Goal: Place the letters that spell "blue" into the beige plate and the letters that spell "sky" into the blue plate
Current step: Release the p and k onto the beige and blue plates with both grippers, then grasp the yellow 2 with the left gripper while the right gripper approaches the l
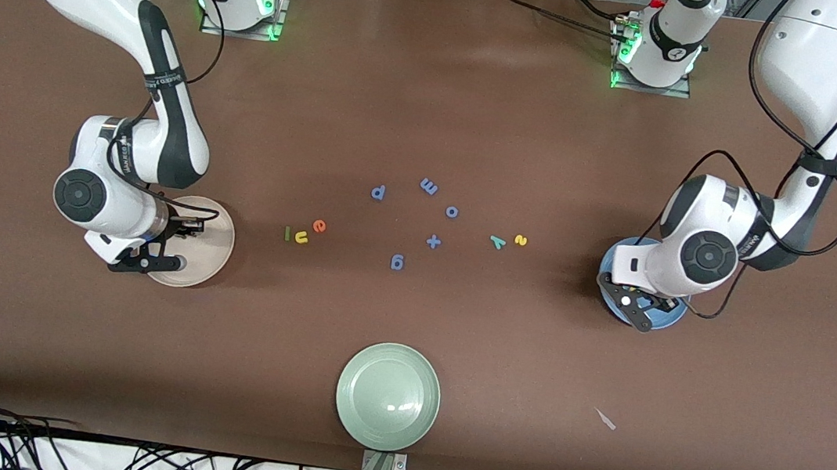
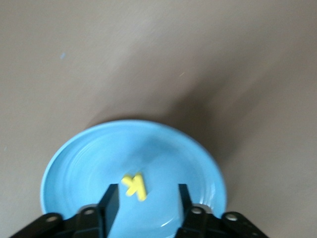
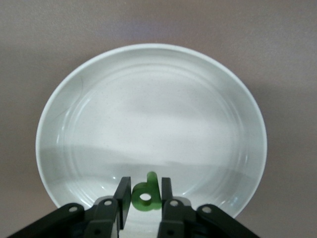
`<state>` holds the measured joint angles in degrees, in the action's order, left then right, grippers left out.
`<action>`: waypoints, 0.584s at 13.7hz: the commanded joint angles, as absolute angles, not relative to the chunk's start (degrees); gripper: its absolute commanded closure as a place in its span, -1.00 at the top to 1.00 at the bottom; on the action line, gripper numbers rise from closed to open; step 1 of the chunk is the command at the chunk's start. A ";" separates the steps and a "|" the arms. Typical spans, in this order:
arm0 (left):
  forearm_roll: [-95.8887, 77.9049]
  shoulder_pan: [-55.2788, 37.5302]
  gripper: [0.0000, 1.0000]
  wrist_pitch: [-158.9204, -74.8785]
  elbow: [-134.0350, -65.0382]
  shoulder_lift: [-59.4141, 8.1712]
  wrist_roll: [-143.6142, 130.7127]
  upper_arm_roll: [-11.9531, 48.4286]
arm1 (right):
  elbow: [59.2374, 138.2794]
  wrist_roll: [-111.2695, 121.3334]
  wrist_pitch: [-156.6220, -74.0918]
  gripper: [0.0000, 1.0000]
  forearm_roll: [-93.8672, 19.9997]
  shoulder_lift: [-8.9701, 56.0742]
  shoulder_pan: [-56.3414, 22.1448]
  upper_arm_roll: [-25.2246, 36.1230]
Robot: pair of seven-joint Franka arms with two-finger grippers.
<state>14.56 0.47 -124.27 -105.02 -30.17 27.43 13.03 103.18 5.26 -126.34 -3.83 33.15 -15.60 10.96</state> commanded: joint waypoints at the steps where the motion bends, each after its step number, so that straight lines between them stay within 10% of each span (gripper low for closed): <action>1: 15.38 -0.70 1.00 -123.75 -103.54 -29.79 22.27 16.07 | 105.12 5.02 -126.48 0.64 -4.75 30.24 -15.82 10.81; 8: 15.91 -7.29 1.00 -128.03 -104.50 -32.78 -10.24 21.62 | 98.88 -13.93 -122.78 0.64 -4.75 31.02 -19.50 4.32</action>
